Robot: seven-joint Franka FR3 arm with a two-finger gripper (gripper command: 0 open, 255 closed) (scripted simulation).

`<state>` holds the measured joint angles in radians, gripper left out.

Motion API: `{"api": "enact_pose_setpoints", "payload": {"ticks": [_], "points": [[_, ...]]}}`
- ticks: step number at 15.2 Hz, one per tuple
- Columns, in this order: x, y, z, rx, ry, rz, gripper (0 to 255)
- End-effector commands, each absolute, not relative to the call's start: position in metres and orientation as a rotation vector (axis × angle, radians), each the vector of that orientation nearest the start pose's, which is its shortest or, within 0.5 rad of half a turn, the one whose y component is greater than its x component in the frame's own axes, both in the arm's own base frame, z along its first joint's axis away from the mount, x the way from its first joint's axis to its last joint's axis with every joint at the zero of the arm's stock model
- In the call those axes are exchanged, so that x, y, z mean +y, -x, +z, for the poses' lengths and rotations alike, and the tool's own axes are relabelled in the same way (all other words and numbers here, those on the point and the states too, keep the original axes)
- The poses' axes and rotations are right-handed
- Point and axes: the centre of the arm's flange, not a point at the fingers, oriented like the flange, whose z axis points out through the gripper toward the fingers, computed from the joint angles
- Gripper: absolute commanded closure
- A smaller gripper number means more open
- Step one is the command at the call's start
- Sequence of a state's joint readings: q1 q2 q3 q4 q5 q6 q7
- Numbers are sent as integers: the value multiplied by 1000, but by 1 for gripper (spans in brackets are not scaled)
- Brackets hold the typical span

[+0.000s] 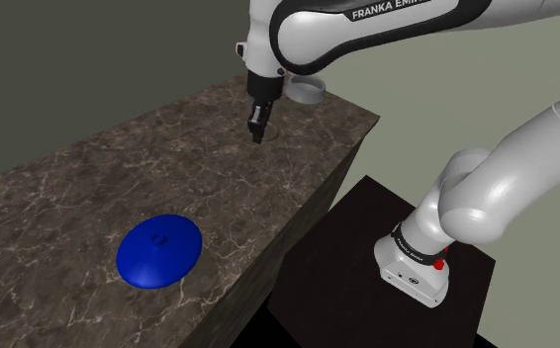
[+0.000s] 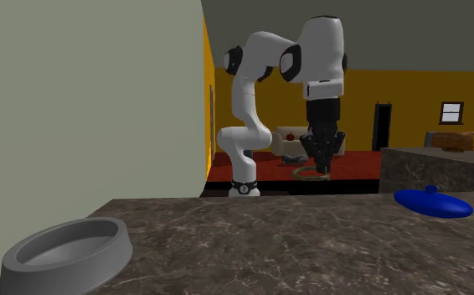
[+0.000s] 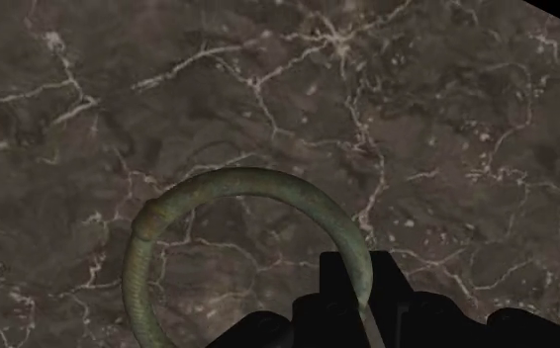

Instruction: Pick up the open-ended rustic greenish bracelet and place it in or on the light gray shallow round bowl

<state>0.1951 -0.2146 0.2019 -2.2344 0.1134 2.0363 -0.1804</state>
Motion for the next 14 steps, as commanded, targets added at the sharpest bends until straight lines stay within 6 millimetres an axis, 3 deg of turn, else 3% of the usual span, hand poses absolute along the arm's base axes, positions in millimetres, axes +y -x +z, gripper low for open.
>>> {"api": "enact_pose_setpoints", "payload": {"ticks": [1,14], "points": [[179,-452,462,-797,2977,-10,255],[20,-518,465,-797,2977,-10,255]]}}
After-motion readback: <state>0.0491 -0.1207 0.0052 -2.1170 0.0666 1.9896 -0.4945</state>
